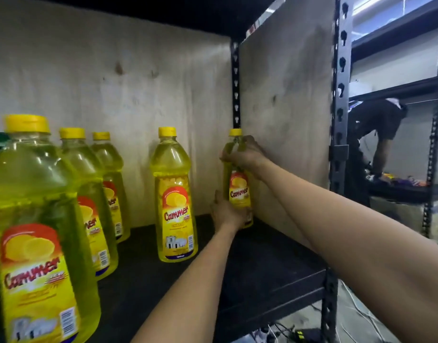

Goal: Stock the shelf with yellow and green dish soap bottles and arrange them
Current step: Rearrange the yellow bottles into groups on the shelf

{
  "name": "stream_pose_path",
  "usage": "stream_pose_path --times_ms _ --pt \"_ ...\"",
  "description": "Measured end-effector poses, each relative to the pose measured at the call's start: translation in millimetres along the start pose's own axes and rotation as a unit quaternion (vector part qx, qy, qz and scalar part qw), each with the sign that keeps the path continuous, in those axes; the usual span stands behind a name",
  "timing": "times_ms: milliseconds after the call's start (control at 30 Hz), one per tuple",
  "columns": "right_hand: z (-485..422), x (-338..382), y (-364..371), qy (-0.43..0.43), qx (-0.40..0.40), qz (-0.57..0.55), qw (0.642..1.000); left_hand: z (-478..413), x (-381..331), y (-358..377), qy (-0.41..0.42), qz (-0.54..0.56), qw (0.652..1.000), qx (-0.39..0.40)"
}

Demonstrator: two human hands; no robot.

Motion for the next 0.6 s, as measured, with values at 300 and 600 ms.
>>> stream_pose_path --times_ms 300,600 --pt "30.3 7.5 -15.1 -0.042 -0.008 -0.004 0.999 31.3 -0.5 -6.3 0.03 -0.045 0.997 0.052" --pt "148.7 54.4 -48.5 -0.042 0.024 -0.067 0.997 154.7 20.5 -74.5 0.093 -0.12 0.987 -0.044"
Point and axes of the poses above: each hand's wrist, its own z-axis away from the middle knuckle, its own y-axis out of the palm, x = y × z, the point moved 1 cm from there along -z, towards the middle knuckle, and after that the axes turned 9 degrees about -z, right-handed, at the moved point
